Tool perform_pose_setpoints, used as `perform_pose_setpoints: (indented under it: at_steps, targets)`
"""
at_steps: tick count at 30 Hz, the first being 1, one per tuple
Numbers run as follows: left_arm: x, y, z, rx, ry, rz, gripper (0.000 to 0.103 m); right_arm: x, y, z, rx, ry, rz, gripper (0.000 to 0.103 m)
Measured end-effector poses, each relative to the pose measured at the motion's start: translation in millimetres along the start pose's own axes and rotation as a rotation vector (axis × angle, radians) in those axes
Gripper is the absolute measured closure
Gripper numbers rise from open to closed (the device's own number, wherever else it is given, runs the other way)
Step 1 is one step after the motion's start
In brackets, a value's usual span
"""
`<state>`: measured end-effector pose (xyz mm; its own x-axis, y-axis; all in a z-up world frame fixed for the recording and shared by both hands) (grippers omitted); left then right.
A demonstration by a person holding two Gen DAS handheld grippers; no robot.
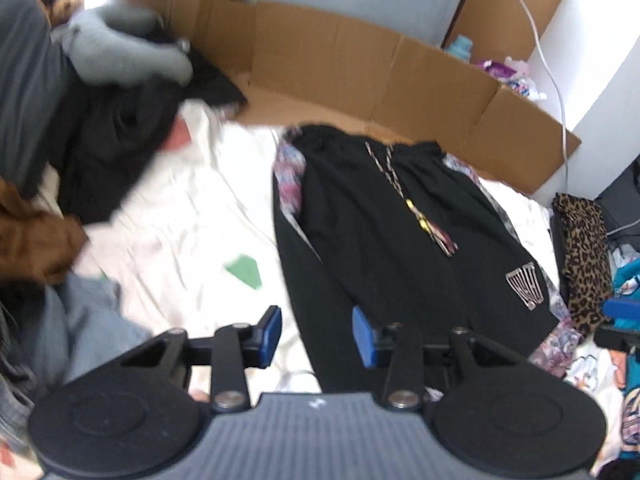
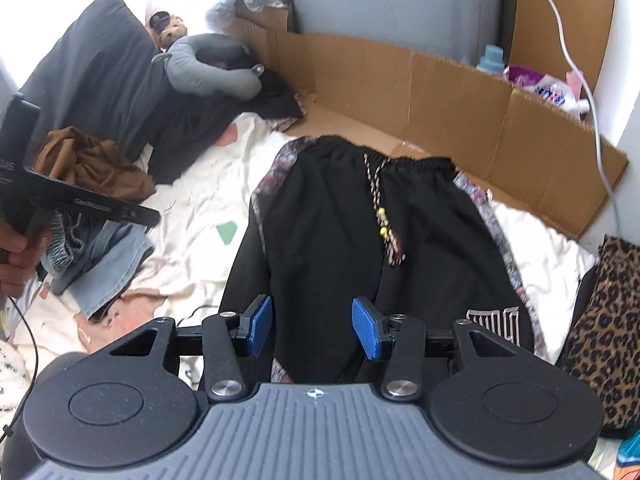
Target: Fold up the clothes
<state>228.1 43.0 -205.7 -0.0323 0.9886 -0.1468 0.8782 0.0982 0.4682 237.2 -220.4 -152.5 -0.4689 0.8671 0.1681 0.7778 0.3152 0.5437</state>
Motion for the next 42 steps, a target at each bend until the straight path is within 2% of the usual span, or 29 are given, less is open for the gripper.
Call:
perform_pose_setpoints:
  at_steps: [5, 7, 9, 10, 16, 24, 28, 30, 34, 38, 42]
  targets:
    - [-25, -19, 23, 0.038, -0.007, 0.01, 0.063, 1, -25, 3, 0.04, 0.018, -0.019, 0.051]
    - [-35, -26, 33, 0.057, -0.012, 0.007, 0.078, 1, -34, 4, 0.052, 0.015, -0.036, 0.051]
    - [-42, -33, 47, 0.081, -0.019, -0.008, 0.087, -2, -41, 5, 0.06, 0.011, -0.039, 0.051]
    - [-45, -36, 53, 0.089, -0.017, -0.017, 0.088, -3, -44, 4, 0.061, 0.011, -0.036, 0.051]
    - [-55, -51, 85, 0.127, -0.017, -0.072, 0.088, -12, -60, 2, 0.063, 0.02, -0.017, 0.051]
    - [-60, -68, 117, 0.118, -0.021, -0.124, 0.087, -24, -82, 7, 0.092, 0.032, 0.016, 0.051]
    - [-60, -73, 122, 0.071, -0.037, -0.119, 0.069, -30, -94, 10, 0.112, 0.01, 0.014, 0.051]
    - [-60, -77, 126, 0.062, -0.046, -0.116, 0.069, -32, -99, 10, 0.119, -0.006, -0.001, 0.051]
    - [-54, -82, 123, 0.016, 0.015, -0.159, 0.069, -39, -105, 10, 0.121, -0.017, -0.005, 0.051]
    - [-62, -88, 124, -0.004, 0.047, -0.127, 0.068, -50, -112, 15, 0.142, -0.026, 0.033, 0.051]
    - [-65, -99, 139, 0.028, 0.049, -0.114, 0.069, -56, -116, 18, 0.151, -0.032, 0.057, 0.051]
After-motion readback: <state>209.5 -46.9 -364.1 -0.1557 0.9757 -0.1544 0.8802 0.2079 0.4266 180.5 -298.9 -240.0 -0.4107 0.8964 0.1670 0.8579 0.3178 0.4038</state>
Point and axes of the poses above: each gripper's, at about its wrist camera, not at the fingertips, and z roughly the way its jaws point, x to its left, y to its top, the point moved 2 cm from there along z, roughly the way its jaws point
